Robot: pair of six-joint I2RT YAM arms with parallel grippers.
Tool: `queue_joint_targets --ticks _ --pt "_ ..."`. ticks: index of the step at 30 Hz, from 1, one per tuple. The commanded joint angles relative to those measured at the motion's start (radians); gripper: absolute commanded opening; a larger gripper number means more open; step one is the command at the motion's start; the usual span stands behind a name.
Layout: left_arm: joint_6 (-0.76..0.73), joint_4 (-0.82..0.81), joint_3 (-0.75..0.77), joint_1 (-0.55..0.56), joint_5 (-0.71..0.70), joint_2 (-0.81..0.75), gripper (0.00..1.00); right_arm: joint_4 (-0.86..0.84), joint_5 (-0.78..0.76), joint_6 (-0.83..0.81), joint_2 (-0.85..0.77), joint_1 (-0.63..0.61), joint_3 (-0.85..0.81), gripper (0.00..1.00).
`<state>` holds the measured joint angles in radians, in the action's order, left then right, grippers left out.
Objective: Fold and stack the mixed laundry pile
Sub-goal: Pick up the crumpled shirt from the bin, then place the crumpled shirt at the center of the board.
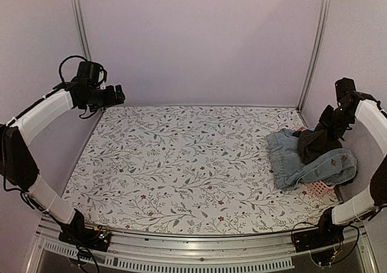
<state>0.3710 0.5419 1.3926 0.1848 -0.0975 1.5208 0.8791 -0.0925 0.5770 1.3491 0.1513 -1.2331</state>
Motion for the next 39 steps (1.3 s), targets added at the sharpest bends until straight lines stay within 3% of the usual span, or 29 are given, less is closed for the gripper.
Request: queue_joint_targets --ticks 1,8,17,24,26,29,39 --pt "0.006 -0.005 0.049 0.008 -0.008 0.03 1.0 -0.016 0.034 -0.041 -0.044 0.005 -0.134 0.0" --pt "0.018 -0.005 0.09 0.008 0.006 0.069 1.0 -0.018 0.082 -0.121 -0.057 0.005 -0.313 0.0" --pt "0.099 -0.002 0.137 -0.009 0.016 0.091 1.0 -0.185 0.409 -0.144 -0.01 0.003 -0.531 0.0" --pt "0.225 -0.018 0.127 -0.085 0.089 0.088 1.0 -0.221 0.472 -0.152 0.184 -0.077 -0.939 0.0" --pt "0.253 -0.034 0.115 -0.111 0.128 0.076 1.0 -0.256 0.508 -0.137 0.242 -0.107 -1.056 0.0" --pt "0.275 -0.072 0.084 -0.149 0.163 0.048 1.0 -0.375 0.564 -0.084 0.304 -0.161 -1.095 0.0" --pt "0.287 -0.093 0.039 -0.184 0.164 -0.007 1.0 -0.67 0.652 0.083 0.569 -0.535 -1.22 0.0"
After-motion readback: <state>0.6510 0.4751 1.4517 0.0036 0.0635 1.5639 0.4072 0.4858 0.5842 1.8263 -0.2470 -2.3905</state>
